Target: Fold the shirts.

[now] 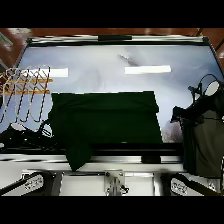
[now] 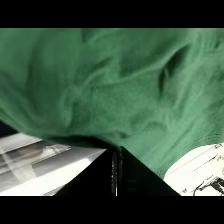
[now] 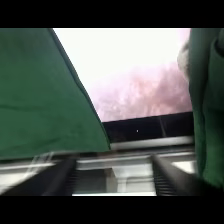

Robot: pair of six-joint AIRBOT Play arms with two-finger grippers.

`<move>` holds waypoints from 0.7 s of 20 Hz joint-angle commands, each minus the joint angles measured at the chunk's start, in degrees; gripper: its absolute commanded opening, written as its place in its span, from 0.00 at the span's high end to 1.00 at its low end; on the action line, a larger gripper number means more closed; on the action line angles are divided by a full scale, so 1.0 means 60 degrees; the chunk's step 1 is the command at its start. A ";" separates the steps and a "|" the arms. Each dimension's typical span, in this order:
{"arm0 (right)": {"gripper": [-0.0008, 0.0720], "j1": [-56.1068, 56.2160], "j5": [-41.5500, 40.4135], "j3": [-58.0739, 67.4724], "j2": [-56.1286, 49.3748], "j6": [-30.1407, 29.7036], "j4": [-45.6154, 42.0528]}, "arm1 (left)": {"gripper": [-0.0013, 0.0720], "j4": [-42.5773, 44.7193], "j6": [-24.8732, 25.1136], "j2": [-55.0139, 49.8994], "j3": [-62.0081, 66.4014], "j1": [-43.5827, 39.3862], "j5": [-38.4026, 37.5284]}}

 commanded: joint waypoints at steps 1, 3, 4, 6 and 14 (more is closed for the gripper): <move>0.15 -0.0707 0.0590 -0.1031 0.0004 -0.0641 0.0903 | 0.94 -0.0007 0.0018 -0.0135 0.0029 -0.0062 0.0160; 0.15 -0.1406 0.0484 -0.2302 0.0004 -0.0885 0.1891 | 0.94 -0.0007 0.0168 -0.0095 0.0087 0.0113 -0.0073; 0.15 -0.1552 0.0120 -0.2801 0.0004 -0.0896 0.2189 | 0.94 -0.0007 0.0346 -0.0087 0.0124 0.0208 -0.0291; 0.15 -0.1381 -0.0605 -0.3351 0.0004 -0.1005 0.2401 | 0.94 0.0026 0.0521 -0.0087 0.0186 0.0437 -0.0685; 0.18 -0.0594 -0.2273 -0.3774 -0.0601 -0.0747 0.2579 | 0.94 0.0164 0.0849 -0.0087 0.0186 0.0991 -0.1078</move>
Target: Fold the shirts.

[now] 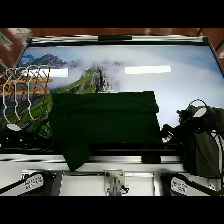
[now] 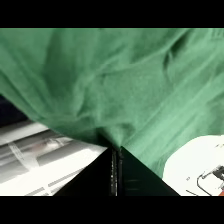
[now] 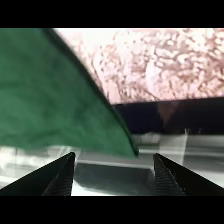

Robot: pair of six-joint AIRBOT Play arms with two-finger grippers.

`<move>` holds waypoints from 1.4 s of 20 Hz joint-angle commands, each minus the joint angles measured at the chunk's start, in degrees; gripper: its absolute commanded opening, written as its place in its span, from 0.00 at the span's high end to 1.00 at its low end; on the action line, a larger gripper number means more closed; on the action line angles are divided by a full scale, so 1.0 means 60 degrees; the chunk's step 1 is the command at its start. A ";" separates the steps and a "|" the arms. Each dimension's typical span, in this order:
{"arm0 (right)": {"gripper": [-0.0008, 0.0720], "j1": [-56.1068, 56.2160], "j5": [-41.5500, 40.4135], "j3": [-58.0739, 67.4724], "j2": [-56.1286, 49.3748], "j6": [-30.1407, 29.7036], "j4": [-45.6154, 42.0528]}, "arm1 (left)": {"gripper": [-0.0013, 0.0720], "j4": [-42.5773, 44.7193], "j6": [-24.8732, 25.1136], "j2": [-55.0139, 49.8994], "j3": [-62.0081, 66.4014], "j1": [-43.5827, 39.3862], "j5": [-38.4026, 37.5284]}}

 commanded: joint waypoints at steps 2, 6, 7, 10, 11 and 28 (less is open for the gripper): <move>0.31 0.0120 -0.0696 -0.0138 -0.0350 0.0273 0.0244 | 0.94 -0.0058 0.0302 0.0007 0.0011 0.0127 -0.0219; 0.31 0.0120 -0.1027 -0.0579 -0.0350 0.0506 0.0248 | 0.94 -0.0120 0.0492 0.0007 0.0011 0.0127 -0.0215; 0.40 0.0120 -0.1115 -0.0765 -0.0350 0.0510 0.0262 | 0.94 -0.0120 0.0532 0.0007 0.0011 0.0131 -0.0215; 0.89 0.0113 -0.1064 -0.0678 -0.0295 0.0393 0.0390 | 0.94 -0.0117 0.0597 0.0007 0.0211 0.0131 -0.0219; 0.89 0.0113 -0.1016 -0.0459 -0.0215 0.0186 0.0543 | 0.94 -0.0120 0.0597 0.0011 0.0495 0.0131 -0.0229; 0.89 0.1668 -0.2845 0.5377 -0.2579 0.1067 0.0273 | 0.94 -0.0867 -0.1078 -0.4827 1.0367 -0.1362 -0.1213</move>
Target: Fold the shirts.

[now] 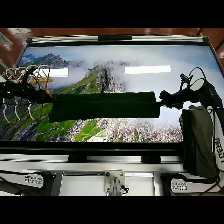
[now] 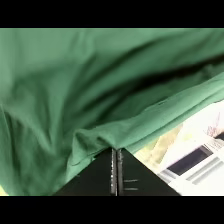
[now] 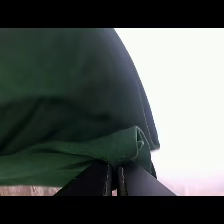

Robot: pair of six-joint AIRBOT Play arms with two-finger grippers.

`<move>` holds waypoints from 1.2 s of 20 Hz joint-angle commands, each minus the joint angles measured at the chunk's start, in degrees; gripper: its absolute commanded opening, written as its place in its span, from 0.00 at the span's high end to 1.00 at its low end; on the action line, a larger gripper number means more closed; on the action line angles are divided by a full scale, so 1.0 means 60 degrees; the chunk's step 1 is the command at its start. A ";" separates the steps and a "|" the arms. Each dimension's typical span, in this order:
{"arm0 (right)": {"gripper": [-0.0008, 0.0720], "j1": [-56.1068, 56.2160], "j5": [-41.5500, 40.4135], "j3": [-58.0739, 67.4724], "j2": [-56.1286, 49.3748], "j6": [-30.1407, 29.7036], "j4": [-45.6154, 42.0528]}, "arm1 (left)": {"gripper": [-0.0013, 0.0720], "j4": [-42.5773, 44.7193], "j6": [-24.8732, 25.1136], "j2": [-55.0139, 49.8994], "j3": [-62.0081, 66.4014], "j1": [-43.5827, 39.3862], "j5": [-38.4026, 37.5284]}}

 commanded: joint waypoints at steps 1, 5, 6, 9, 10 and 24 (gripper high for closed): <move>0.89 0.0288 -0.0470 0.0984 -0.1067 0.0084 0.0127 | 0.94 -0.0066 -0.0594 -0.1446 0.1654 -0.0222 -0.0353; 0.89 0.0637 -0.0885 0.1763 -0.1978 0.0069 0.0342 | 0.94 0.0022 -0.0780 -0.2211 0.2025 -0.0266 -0.0299; 0.89 0.0739 -0.1024 0.1840 -0.2098 0.0036 0.0324 | 0.94 0.0211 -0.1027 -0.2371 0.2025 -0.0244 -0.0215; 0.89 0.0889 -0.1279 0.1836 -0.2233 -0.0069 0.0273 | 0.94 0.0284 -0.1093 -0.2681 0.2029 -0.0229 -0.0178; 0.89 0.0885 -0.1206 0.1836 -0.2251 -0.0080 0.0280 | 0.94 0.0284 -0.1093 -0.2703 0.2029 -0.0229 -0.0157; 0.09 -0.0313 -0.0015 0.1843 -0.2018 -0.0539 0.1727 | 0.39 0.0164 -0.1446 -0.2677 0.3450 -0.0441 -0.0583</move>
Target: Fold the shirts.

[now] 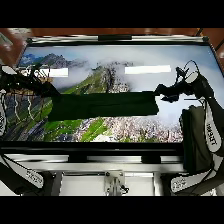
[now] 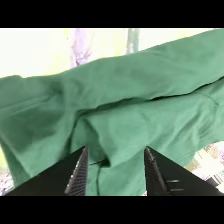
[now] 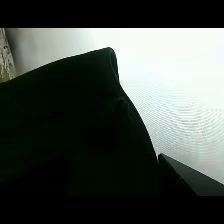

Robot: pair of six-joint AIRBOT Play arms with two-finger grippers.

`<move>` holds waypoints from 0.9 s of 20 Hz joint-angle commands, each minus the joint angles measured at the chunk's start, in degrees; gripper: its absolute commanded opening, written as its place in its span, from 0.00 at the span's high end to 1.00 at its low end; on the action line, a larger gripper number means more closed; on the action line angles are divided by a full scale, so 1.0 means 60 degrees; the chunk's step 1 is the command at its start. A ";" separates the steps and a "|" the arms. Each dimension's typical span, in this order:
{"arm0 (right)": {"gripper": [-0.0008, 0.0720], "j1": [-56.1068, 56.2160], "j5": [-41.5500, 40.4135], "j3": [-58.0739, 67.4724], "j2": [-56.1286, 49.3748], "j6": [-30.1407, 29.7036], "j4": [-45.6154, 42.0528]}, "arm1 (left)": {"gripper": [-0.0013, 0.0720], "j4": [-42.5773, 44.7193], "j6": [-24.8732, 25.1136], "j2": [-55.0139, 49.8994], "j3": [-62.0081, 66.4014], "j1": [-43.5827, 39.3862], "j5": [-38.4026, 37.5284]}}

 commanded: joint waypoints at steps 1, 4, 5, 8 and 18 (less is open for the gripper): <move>0.08 -0.0364 -0.0102 0.0000 -0.0452 0.0018 0.1359 | 0.39 -0.0047 -0.0073 0.0007 0.0302 -0.0153 -0.0182; 0.08 -0.0251 -0.0874 0.0000 -0.0918 0.0025 0.2040 | 0.39 -0.0051 -0.0069 0.0007 0.0302 -0.0270 -0.0186; 0.09 -0.0222 -0.1002 0.0000 -0.1035 0.0025 0.2040 | 0.39 -0.0051 -0.0069 0.0007 0.0302 -0.0299 -0.0189; 0.09 -0.0117 -0.0827 0.0000 -0.1333 0.0080 0.2000 | 0.39 -0.0051 -0.0069 0.0007 0.0302 -0.0342 -0.0189; 0.71 -0.0124 0.0951 0.0004 -0.1526 -0.0317 0.0936 | 0.39 -0.0503 -0.0033 0.0036 0.0339 -0.0342 -0.0255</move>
